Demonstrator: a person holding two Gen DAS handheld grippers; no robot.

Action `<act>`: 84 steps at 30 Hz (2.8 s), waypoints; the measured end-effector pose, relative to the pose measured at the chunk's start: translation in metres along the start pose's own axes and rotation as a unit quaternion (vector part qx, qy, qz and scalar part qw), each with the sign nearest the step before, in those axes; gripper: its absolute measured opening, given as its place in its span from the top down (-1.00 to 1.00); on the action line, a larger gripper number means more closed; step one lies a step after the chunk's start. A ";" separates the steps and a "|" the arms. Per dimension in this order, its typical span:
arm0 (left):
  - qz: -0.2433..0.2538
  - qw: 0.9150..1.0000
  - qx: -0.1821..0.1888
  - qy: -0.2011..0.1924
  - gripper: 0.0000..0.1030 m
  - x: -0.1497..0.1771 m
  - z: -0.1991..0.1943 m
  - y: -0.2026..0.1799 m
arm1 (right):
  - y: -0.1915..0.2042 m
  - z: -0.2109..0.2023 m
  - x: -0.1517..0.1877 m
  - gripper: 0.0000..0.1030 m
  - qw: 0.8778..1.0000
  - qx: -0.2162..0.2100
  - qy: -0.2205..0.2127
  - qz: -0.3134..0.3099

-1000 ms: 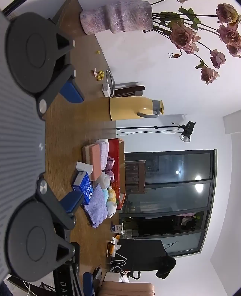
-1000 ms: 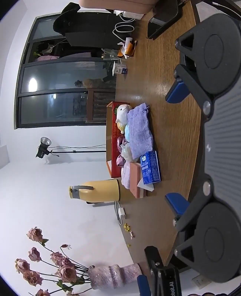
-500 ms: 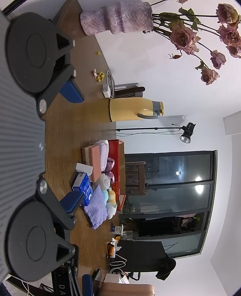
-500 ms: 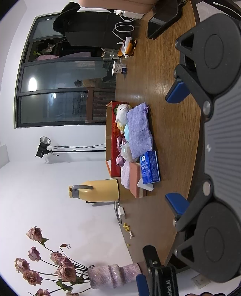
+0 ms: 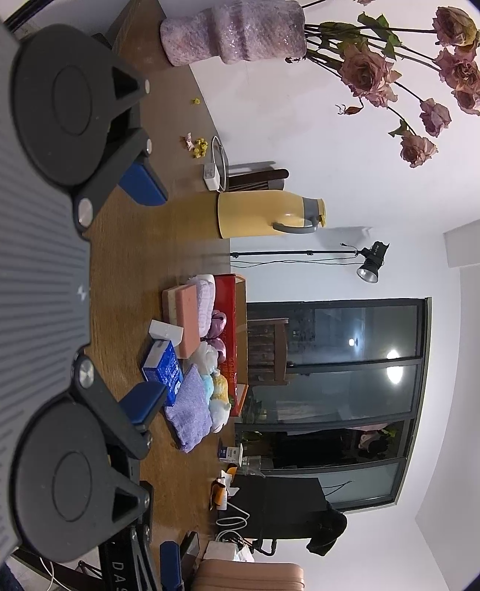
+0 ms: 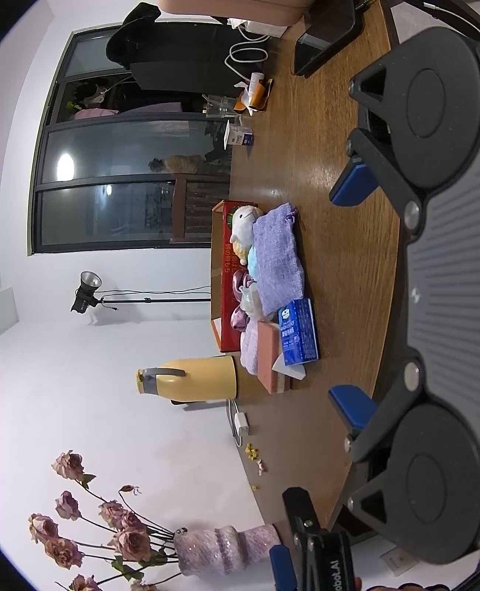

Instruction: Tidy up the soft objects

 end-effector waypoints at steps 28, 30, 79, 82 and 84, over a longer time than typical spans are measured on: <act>0.009 1.000 0.001 -0.005 -1.00 0.003 -0.001 -0.004 | 0.000 0.001 0.001 -1.00 1.000 0.003 0.001 0.002; 0.009 1.000 -0.001 -0.004 -1.00 0.003 -0.001 -0.004 | 0.001 0.001 0.002 -1.00 1.000 0.000 0.002 0.001; 0.011 1.000 -0.010 -0.010 -1.00 0.006 0.021 -0.004 | -0.016 0.013 -0.001 -1.00 1.000 0.008 -0.009 0.011; 0.005 1.000 -0.006 0.002 -1.00 0.010 0.042 -0.002 | -0.028 0.031 0.002 -1.00 1.000 0.015 -0.007 0.017; -0.004 1.000 0.003 0.011 -1.00 0.012 0.056 -0.003 | -0.036 0.045 0.002 -1.00 1.000 0.022 -0.007 0.020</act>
Point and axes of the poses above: each gripper's, at about its wrist camera, not at the fingertips, and z roughly the way its jaws point, y to its left, x to its underside, the point moved 1 cm from there along z, roughly the way its jaws point, and after that the axes turned 14 degrees about -y, right-handed, at the moved point
